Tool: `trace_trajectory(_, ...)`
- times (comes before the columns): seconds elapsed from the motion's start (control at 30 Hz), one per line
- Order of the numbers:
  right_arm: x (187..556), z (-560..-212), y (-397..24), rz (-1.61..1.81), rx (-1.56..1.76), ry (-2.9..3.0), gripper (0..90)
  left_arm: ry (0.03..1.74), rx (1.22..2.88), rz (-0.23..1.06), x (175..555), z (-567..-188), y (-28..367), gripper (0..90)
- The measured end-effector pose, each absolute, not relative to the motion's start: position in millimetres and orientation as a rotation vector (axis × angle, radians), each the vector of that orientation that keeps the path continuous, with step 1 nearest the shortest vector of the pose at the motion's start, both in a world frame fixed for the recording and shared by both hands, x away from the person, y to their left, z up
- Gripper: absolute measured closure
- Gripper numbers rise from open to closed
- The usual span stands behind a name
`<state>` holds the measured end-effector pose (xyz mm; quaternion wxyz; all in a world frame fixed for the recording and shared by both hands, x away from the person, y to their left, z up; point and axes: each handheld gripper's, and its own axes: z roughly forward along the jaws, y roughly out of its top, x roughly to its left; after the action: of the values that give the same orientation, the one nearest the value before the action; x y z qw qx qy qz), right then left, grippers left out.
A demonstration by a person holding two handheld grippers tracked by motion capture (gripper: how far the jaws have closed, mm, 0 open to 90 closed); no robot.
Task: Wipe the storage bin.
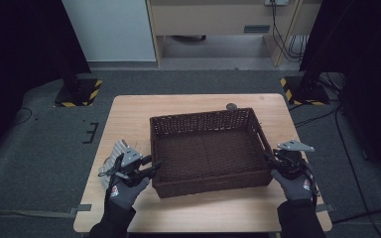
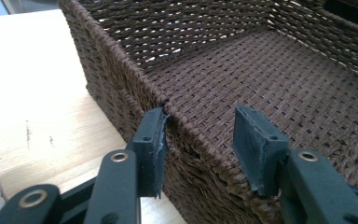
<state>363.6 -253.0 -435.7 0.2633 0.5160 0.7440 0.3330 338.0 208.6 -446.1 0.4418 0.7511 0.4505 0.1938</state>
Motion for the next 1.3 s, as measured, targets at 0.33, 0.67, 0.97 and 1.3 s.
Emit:
trace_trajectory(0.33,377,-441,-254,0.875,1.406,2.001,78.6,1.102,1.805,0.524,357,-435,221,47.3)
trace_trajectory(0.67,382,-439,-255,0.895,1.385,1.974,66.9,1.094,1.844,0.488,362,-447,214,49.3)
trace_trajectory(0.97,370,-433,-259,0.876,1.387,1.973,72.6,1.109,1.841,0.495,355,-446,210,50.3)
trace_trajectory(1.3,380,-438,-265,0.869,1.395,1.959,78.2,1.094,1.838,0.511,356,-438,213,45.7)
